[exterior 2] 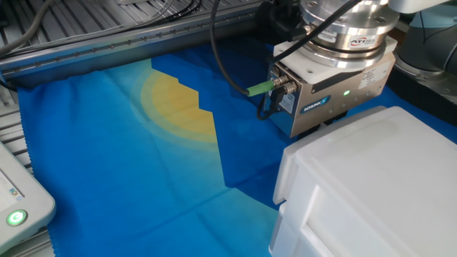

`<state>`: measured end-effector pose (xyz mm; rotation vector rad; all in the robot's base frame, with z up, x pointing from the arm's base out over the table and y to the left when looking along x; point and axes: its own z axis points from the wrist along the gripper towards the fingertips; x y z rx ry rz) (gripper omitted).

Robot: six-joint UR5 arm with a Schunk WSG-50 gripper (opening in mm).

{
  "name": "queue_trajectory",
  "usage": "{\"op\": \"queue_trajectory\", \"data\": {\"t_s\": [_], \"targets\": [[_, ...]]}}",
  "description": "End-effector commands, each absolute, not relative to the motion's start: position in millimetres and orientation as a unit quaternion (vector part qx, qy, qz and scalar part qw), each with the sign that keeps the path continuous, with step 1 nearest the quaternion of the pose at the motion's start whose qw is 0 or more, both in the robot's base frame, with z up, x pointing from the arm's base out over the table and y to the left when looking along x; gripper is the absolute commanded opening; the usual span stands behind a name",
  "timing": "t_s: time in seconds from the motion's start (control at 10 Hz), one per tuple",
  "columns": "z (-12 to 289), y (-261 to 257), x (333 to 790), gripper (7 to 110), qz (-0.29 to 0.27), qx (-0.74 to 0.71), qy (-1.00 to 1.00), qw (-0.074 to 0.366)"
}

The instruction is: Grasp the handle and open the drawer

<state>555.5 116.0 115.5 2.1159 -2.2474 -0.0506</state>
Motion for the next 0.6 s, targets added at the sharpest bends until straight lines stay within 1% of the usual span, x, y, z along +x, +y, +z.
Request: {"op": "queue_trajectory", "data": {"t_s": [0.0,0.5], "targets": [[116.3,117.6,556.4,7,-0.022,0.684,-0.728,0.022],[117.3,116.8,556.5,7,-0.024,0.685,-0.728,0.023]]}}
